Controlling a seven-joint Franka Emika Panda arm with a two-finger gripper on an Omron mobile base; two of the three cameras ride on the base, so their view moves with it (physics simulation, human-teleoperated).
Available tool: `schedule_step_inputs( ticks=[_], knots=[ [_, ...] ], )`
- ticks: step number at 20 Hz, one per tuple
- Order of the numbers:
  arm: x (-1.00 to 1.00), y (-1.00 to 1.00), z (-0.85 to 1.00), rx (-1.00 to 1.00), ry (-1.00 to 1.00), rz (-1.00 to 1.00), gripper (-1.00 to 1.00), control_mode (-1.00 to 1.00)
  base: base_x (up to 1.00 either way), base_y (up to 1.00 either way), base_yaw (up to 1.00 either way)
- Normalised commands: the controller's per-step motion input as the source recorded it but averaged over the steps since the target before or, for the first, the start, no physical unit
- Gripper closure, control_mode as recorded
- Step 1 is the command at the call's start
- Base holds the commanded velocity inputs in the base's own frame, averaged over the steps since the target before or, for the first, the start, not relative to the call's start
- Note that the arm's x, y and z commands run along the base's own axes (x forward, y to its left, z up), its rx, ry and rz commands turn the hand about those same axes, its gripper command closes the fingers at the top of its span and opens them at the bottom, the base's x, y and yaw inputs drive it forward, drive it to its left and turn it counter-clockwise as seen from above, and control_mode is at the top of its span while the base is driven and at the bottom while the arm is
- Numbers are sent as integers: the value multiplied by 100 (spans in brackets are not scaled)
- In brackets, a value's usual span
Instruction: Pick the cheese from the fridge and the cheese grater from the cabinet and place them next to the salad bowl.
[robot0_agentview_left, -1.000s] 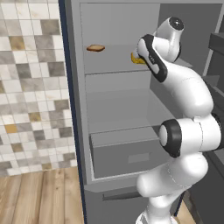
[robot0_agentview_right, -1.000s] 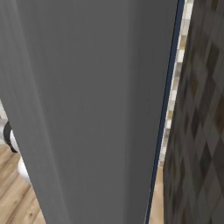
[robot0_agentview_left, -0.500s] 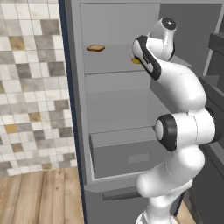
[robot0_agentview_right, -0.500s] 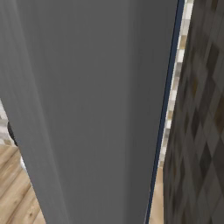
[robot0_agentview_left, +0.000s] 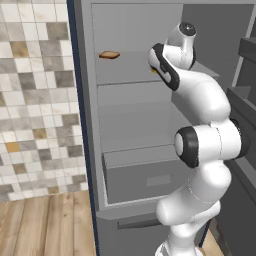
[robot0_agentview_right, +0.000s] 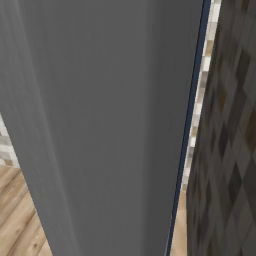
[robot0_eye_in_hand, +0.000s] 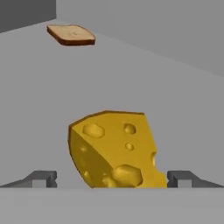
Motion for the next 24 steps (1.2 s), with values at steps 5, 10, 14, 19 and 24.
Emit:
schedule_step_inputs(
  ticks=[5, 10, 14, 19, 24],
  knots=[
    [19, 0, -6, -3, 0, 0, -100, -100, 0, 0, 0],
    [32, 0, -11, -3, 1, 0, -100, -100, 0, 0, 0],
    [24, 0, -8, -3, 6, 0, -100, -100, 0, 0, 0],
    [3, 0, -2, -1, 2, 0, -100, -100, 0, 0, 0],
    [0, 0, 0, 0, 0, 0, -100, -100, 0, 0, 0]
  ],
)
